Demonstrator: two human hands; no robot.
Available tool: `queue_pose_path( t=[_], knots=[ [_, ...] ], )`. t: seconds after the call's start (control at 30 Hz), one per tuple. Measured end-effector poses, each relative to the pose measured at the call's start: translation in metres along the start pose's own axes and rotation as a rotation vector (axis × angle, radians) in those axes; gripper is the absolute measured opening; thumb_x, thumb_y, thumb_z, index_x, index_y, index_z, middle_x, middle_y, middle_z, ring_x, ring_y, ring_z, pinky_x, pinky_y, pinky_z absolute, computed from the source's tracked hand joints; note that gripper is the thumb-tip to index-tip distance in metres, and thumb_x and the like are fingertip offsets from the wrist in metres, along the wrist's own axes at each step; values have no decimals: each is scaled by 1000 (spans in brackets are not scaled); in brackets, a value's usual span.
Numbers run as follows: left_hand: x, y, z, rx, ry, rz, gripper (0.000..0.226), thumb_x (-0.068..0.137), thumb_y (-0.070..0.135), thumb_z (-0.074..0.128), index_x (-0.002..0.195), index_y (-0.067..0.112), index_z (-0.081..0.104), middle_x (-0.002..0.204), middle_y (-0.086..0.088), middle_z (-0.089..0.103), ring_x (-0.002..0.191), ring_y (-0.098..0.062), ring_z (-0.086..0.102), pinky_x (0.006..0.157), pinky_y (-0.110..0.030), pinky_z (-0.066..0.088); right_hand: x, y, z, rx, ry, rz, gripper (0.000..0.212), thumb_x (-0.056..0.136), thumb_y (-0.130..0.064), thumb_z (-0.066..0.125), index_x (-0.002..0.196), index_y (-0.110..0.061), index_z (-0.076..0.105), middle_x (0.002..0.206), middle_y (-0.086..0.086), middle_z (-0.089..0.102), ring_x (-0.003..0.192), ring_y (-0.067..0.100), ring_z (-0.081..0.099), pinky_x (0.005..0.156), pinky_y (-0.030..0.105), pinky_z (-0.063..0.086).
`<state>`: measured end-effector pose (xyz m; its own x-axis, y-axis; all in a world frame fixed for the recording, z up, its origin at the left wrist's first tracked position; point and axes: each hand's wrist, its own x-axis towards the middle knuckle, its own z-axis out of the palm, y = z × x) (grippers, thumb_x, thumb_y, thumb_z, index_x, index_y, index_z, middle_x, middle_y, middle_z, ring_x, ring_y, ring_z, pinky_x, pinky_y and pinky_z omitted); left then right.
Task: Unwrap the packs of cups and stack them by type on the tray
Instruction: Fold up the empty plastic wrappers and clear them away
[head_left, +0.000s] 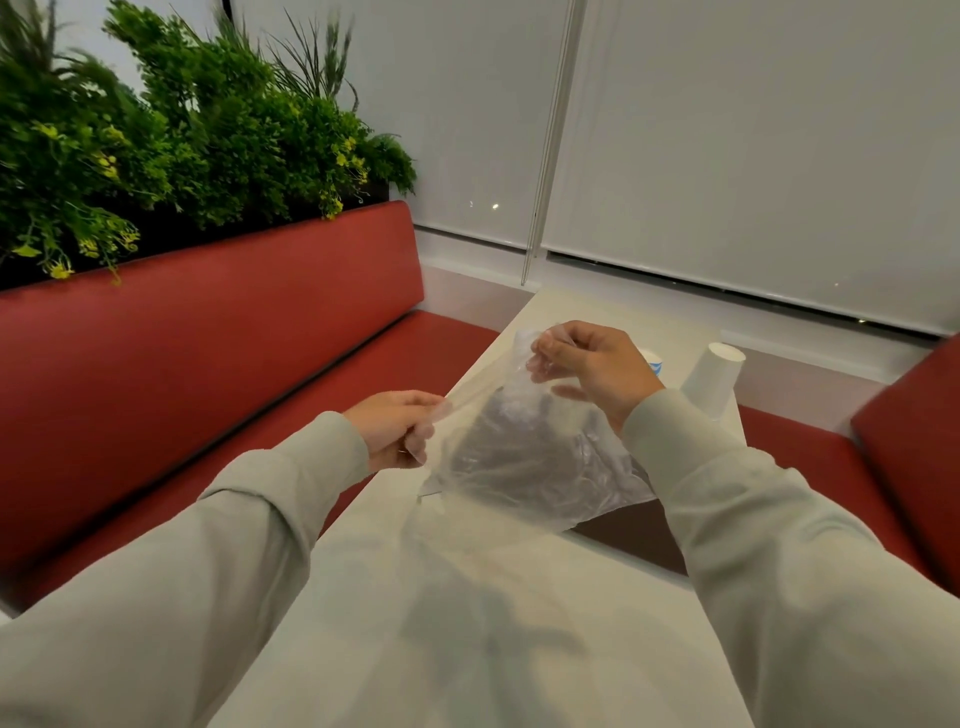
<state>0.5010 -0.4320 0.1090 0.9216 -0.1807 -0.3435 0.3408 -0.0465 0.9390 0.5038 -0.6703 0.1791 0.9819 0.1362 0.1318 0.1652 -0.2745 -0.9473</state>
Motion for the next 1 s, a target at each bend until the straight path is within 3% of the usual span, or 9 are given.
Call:
queue_pose_path(
  t=[0.1, 0.17, 0.23, 0.4, 0.53, 0.6, 0.7, 0.83, 1.0],
  knots=[
    [6, 3, 0, 336, 198, 129, 18, 97, 21, 60, 111, 13, 69, 100, -13, 71, 77, -16, 61, 76, -32, 58, 0, 2, 2, -36, -10, 0, 13, 99, -22, 61, 90, -14, 66, 84, 1, 76, 76, 14, 72, 81, 36, 52],
    [3, 10, 5, 240, 234, 260, 24, 99, 31, 58, 108, 13, 71, 109, -10, 73, 90, -16, 67, 88, -34, 55, 1, 2, 2, -55, -9, -9, 13, 99, -21, 60, 91, -13, 66, 84, 2, 76, 75, 15, 72, 81, 36, 52],
    [-2, 21, 11, 156, 195, 375, 30, 96, 41, 59, 107, 17, 73, 106, -1, 75, 96, -11, 70, 92, -29, 55, 1, 1, 4, -85, -23, -20, 14, 99, -22, 60, 93, -12, 67, 84, 1, 77, 74, 15, 72, 79, 36, 53],
    [0, 30, 31, 418, -28, 500, 59, 67, 55, 83, 119, 30, 69, 114, 12, 72, 109, -3, 65, 101, -33, 49, 1, -4, 9, -139, -94, -74, 12, 96, -25, 66, 85, -24, 70, 84, 2, 77, 79, 19, 74, 73, 30, 52],
    [7, 32, 41, 436, -65, 530, 40, 70, 31, 87, 108, 23, 75, 107, 0, 75, 108, -15, 68, 103, -44, 50, 3, -6, 14, -190, -92, -140, 13, 91, -28, 72, 79, -32, 72, 80, -3, 75, 84, 20, 73, 69, 28, 52],
    [8, 32, 40, 402, -15, 532, 25, 74, 17, 85, 99, 20, 79, 98, -1, 77, 102, -16, 71, 103, -45, 50, 4, -3, 11, -236, -69, -148, 5, 87, -33, 76, 84, -33, 72, 84, -3, 75, 87, 20, 72, 74, 31, 53],
    [3, 36, 36, 333, 8, 497, 18, 79, 11, 82, 97, 12, 78, 92, -9, 77, 96, -24, 73, 98, -44, 53, 2, 6, -6, -358, -78, -68, 35, 70, -48, 84, 99, -32, 71, 94, -6, 75, 95, 15, 70, 88, 31, 54],
    [-6, 42, 26, 262, 17, 475, 25, 83, 12, 79, 106, 4, 73, 91, -9, 77, 90, -16, 74, 87, -25, 57, -4, 24, -25, -517, -129, 119, 44, 68, -40, 87, 107, -34, 67, 99, -13, 72, 103, 10, 66, 95, 29, 49],
    [-5, 49, 16, 282, 80, 511, 18, 79, 14, 81, 96, 13, 77, 83, 9, 76, 71, 4, 69, 62, -6, 49, -7, 35, -28, -526, 61, 90, 9, 83, -20, 75, 79, -26, 70, 82, -5, 67, 84, 14, 60, 62, 9, 42]
  ],
)
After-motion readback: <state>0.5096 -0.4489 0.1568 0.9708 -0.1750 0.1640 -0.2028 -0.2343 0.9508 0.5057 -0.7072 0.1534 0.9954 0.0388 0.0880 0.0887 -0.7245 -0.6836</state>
